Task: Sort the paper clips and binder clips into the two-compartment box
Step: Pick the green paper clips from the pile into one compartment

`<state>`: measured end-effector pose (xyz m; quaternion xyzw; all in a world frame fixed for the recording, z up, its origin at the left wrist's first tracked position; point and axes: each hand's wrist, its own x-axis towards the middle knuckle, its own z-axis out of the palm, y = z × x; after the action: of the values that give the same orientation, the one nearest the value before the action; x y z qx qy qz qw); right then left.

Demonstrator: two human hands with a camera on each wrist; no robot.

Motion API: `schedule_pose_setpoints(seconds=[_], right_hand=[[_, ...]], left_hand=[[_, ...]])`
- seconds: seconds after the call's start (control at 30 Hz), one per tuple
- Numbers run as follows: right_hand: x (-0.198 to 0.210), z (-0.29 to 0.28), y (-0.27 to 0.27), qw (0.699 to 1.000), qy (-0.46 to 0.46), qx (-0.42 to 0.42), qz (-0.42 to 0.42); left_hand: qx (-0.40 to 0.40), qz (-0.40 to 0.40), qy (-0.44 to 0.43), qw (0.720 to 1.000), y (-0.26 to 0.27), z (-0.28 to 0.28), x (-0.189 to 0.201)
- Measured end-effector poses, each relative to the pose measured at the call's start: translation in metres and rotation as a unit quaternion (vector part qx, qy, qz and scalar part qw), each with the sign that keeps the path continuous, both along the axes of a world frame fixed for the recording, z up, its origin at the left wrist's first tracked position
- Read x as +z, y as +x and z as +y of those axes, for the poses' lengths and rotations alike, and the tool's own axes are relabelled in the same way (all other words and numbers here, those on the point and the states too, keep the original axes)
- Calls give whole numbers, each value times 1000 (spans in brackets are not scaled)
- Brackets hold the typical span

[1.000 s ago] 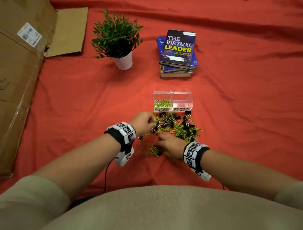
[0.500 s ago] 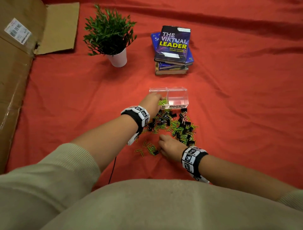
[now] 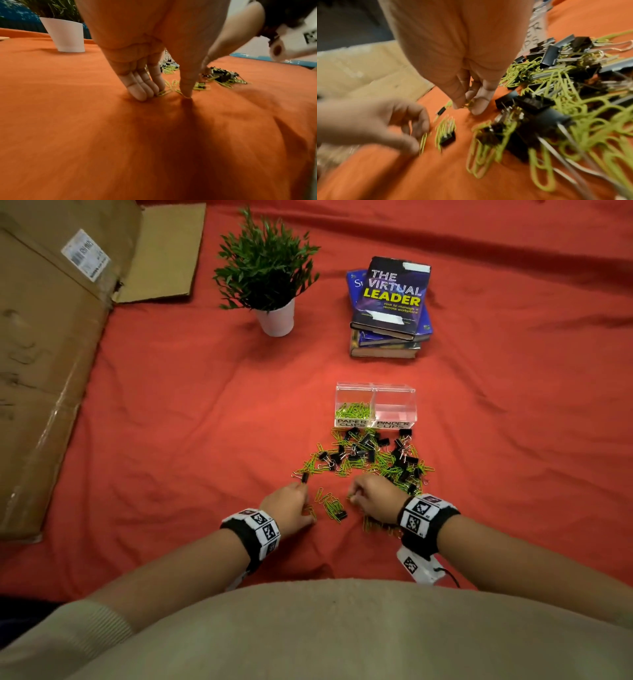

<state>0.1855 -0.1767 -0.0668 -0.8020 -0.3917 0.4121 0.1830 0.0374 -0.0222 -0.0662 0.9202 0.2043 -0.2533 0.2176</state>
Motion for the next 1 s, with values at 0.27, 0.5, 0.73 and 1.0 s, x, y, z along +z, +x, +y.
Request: schedule_pose_setpoints(seconds=[0.27,0.5,0.73,1.0], right_hand=[[15,14,12,951,-6,-165,263],[9,22,-15,995,-99,10,-7],[0,13,-12,986,-148,39,-65],[12,15,2,992,-95,13,-79]], left_hand=[[44,-17,-10,999,-9,-10,-12],[62,1,31,998,-3,-18,-13],[48,8,18,999,1,-14,-13],[65,-12,-42,997,5,-4,-3]])
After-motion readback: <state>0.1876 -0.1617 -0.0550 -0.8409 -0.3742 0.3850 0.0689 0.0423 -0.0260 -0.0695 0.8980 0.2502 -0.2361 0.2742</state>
